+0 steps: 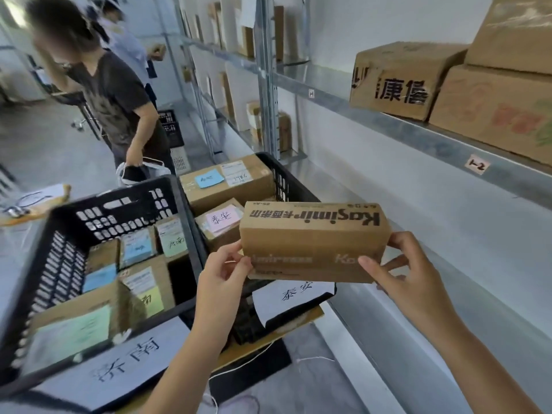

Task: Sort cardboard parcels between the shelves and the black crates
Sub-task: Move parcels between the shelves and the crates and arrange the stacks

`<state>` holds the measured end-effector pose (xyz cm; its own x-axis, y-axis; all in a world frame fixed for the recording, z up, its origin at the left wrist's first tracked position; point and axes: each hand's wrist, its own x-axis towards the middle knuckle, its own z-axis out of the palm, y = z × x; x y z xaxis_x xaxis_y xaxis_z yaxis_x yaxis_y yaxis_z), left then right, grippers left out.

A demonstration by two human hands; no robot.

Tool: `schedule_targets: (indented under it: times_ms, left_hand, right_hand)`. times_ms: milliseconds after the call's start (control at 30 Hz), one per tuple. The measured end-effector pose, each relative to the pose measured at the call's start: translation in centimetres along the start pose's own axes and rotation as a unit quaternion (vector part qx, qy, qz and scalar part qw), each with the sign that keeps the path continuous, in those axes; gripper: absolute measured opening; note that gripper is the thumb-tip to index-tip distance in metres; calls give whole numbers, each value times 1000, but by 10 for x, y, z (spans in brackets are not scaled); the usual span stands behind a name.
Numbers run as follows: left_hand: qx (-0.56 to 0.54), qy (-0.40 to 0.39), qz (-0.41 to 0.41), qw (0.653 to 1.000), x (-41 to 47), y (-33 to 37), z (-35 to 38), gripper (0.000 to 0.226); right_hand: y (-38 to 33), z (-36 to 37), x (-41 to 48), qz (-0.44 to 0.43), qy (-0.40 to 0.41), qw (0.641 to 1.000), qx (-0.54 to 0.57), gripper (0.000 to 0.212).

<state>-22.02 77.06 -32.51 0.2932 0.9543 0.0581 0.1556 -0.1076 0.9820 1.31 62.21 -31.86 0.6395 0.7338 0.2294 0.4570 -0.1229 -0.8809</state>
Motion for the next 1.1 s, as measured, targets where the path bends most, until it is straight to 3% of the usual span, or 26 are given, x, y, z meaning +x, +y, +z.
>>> schedule_targets:
  times_ms: [167,267,433,567,767,900,1100]
  left_hand:
    - [-54,-9,-49,997,0,-3,-7,25]
    - [-102,1,-61,993,2,-5,-8,25]
    - [-99,-1,-62,993,7,-8,-4,18]
    - [-82,-24,-53,995,11,-9,1,18]
    - [-80,-34,-68,994,13,-16,1,21]
    - [-70,-18,-84,994,12,-21,-2,24]
    - [-58,15,-102,993,9,-23,-16,33]
  right_hand:
    - [10,7,10,34,-81,996,24,22]
    - [11,8,13,40,-99,991,77,41]
    - [5,8,15,82,-59,981,163,46]
    - [8,5,14,99,-7,986,137,54]
    - [24,4,6,93,-20,983,159,24]
    - [25,14,9,57,-28,982,179,32]
    - [27,44,16,21,-62,973,221,20]
